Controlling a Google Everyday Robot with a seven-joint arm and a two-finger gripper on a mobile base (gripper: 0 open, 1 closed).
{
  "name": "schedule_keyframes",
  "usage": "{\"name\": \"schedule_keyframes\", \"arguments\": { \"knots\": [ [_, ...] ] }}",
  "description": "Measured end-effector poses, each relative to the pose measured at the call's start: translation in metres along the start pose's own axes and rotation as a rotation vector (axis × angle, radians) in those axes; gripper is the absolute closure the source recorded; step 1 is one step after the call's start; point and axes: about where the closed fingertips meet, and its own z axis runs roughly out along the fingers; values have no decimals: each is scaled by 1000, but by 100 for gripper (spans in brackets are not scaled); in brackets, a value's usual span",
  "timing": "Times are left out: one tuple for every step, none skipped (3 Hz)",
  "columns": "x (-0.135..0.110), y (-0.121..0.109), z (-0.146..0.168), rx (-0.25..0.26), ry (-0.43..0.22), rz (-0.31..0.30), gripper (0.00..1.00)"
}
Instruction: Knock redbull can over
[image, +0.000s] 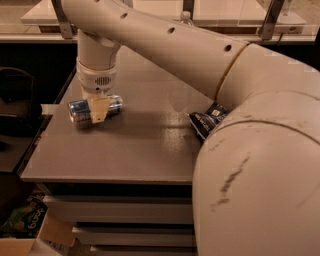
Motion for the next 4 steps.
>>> {"name": "schedule_keyframes", "arguments": {
  "knots": [
    [-1,-1,2,-13,-12,6,12],
    [-5,-2,2,-27,-24,-1,0],
    [-6,-2,0,-24,-27,-2,0],
    [-2,-5,-14,-1,-29,14,0]
  ]
}}
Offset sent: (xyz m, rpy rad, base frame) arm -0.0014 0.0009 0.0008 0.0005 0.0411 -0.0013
